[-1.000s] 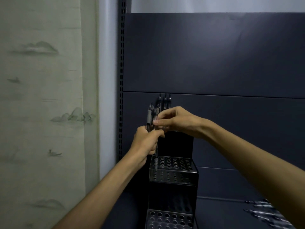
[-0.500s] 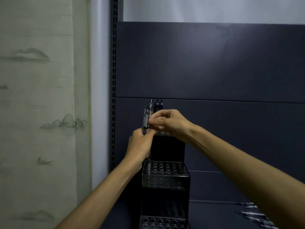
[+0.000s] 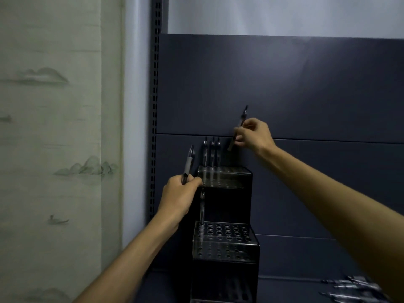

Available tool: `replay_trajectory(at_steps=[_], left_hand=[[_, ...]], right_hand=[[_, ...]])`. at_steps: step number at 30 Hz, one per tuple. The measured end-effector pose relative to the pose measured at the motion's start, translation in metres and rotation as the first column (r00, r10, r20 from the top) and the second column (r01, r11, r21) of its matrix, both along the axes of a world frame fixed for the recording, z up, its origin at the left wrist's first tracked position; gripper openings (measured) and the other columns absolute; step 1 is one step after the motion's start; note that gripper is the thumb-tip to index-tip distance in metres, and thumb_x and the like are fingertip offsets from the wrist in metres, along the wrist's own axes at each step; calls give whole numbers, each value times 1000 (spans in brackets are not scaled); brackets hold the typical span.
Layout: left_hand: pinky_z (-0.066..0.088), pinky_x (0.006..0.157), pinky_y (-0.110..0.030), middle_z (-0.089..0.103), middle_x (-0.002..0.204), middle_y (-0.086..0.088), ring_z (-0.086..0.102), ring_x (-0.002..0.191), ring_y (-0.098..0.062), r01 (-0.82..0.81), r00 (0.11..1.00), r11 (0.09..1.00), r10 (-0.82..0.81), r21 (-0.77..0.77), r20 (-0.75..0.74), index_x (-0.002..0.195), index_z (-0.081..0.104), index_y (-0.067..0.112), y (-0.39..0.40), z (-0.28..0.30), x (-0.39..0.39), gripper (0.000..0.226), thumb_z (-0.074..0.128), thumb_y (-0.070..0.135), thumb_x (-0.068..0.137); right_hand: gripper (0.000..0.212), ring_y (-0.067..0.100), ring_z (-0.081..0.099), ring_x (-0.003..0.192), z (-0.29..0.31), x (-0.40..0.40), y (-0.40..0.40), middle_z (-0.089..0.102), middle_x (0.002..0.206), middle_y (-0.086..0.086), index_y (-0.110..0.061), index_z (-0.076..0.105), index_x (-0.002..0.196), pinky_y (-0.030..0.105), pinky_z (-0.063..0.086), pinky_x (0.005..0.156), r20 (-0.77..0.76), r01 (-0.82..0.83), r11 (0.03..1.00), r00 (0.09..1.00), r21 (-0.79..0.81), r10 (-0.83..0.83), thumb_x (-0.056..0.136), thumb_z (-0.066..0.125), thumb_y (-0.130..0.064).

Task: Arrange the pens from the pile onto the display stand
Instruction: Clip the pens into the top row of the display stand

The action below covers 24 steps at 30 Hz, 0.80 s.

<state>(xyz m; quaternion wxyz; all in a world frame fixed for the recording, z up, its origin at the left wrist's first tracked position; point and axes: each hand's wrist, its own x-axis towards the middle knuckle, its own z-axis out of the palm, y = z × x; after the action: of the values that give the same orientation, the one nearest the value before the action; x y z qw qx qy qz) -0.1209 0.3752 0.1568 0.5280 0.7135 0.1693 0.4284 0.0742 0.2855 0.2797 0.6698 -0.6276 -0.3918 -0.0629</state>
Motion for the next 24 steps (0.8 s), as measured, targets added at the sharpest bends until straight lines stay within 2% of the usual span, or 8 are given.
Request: replay_trajectory(at_steps=[3, 8, 12, 15, 18, 24], left_hand=[[24, 39, -21, 29, 49, 6, 26, 40, -12, -5, 1000, 1000, 5, 5, 7, 53, 33, 26, 4, -2, -3, 48, 64, 19, 90], [23, 37, -21, 28, 47, 8, 25, 41, -11, -22, 1000, 1000, 21, 18, 5, 53, 31, 27, 7, -3, -4, 50, 64, 18, 88], [23, 42, -24, 28, 48, 8, 25, 43, -11, -24, 1000, 999, 23, 34, 5, 55, 31, 26, 10, -5, -4, 47, 64, 20, 87], [22, 46, -26, 28, 47, 8, 24, 43, -11, -26, 1000, 999, 27, 37, -4, 51, 32, 27, 10, -7, -3, 48, 65, 21, 87], [22, 45, -25, 27, 46, 7, 24, 42, -11, -32, 999, 999, 32, 34, -11, 50, 31, 27, 9, -7, -1, 50, 64, 21, 87], [22, 44, -25, 28, 49, 6, 25, 43, -12, -24, 1000, 999, 24, 40, -8, 57, 31, 25, 8, -9, 0, 46, 63, 19, 88]], right_hand=[[12, 19, 68, 79, -8, 8, 5, 65, 90, 8, -13, 58, 95, 36, 62, 76, 96, 47, 997, 995, -67, -40, 93, 69, -9], [15, 21, 71, 80, -21, 8, 15, 68, 83, 8, -14, 59, 87, 39, 63, 75, 223, 105, 984, 972, -145, -71, 90, 73, -11], [16, 23, 72, 78, -30, 11, 19, 70, 78, 8, -13, 61, 81, 44, 63, 78, 249, 131, 968, 965, -213, -76, 90, 74, -11], [13, 21, 73, 79, -33, 12, 19, 72, 78, 11, -7, 65, 84, 38, 62, 79, 271, 181, 954, 956, -239, -114, 89, 75, -13], [15, 17, 70, 80, -36, 9, 17, 74, 79, 11, -3, 69, 85, 27, 52, 73, 330, 254, 915, 933, -314, -146, 88, 76, -16], [15, 13, 62, 77, -46, 6, 17, 68, 75, 3, -10, 70, 77, 28, 49, 72, 333, 276, 866, 933, -417, -137, 86, 78, -19]])
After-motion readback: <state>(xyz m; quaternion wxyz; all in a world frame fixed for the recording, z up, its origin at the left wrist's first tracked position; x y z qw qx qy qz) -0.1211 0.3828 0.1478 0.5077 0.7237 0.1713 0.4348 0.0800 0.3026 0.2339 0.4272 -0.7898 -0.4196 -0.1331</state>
